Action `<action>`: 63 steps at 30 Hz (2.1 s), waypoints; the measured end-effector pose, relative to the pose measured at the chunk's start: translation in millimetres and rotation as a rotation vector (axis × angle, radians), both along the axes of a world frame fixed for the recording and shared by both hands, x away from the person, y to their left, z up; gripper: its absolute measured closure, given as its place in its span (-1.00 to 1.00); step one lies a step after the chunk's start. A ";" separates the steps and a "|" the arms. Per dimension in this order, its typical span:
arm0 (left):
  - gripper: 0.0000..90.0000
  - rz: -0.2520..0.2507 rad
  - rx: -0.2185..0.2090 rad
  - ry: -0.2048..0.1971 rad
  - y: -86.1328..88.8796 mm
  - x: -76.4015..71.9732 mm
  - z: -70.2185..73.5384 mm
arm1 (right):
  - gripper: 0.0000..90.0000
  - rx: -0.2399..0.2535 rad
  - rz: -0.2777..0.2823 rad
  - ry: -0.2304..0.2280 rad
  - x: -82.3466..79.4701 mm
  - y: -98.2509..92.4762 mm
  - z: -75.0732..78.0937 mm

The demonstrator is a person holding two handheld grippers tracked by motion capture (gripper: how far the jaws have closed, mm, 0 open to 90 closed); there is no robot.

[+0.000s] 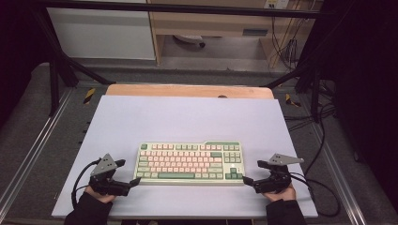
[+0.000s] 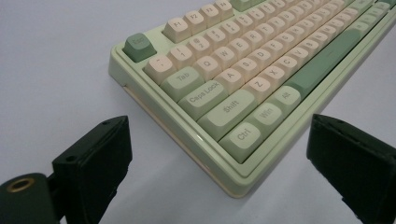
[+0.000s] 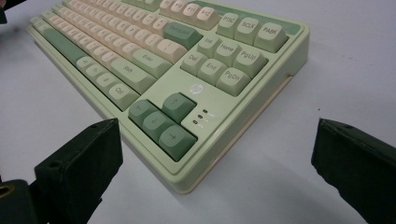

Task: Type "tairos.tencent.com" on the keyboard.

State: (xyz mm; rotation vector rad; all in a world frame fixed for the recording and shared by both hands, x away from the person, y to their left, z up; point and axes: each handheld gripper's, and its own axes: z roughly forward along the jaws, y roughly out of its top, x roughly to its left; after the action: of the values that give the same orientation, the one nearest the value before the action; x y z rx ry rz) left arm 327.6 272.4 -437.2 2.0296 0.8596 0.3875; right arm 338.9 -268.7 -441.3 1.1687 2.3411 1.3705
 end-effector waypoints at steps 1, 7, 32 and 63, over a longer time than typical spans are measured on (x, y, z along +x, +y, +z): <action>-0.85 -0.001 0.000 0.001 -0.1 0.0 0.1 | -0.94 0.001 0.001 0.000 -0.1 0.0 0.0; -0.85 0.000 0.002 0.001 -1.3 -0.1 1.0 | -0.94 0.001 0.003 -0.004 -0.4 -0.1 0.2; -0.85 0.001 0.003 -0.029 -13.9 0.2 14.2 | -0.94 -0.005 0.006 -0.002 -0.5 0.7 -0.1; -0.09 -0.036 0.031 -0.002 -69.5 15.1 33.3 | -0.94 -0.013 0.011 -0.001 -0.4 1.5 -0.9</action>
State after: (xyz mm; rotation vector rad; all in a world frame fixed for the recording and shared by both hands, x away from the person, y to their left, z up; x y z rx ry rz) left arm 342.7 202.9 -403.9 2.0698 0.8186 0.3849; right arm 338.4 -267.2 -442.1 1.1535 2.3557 1.3563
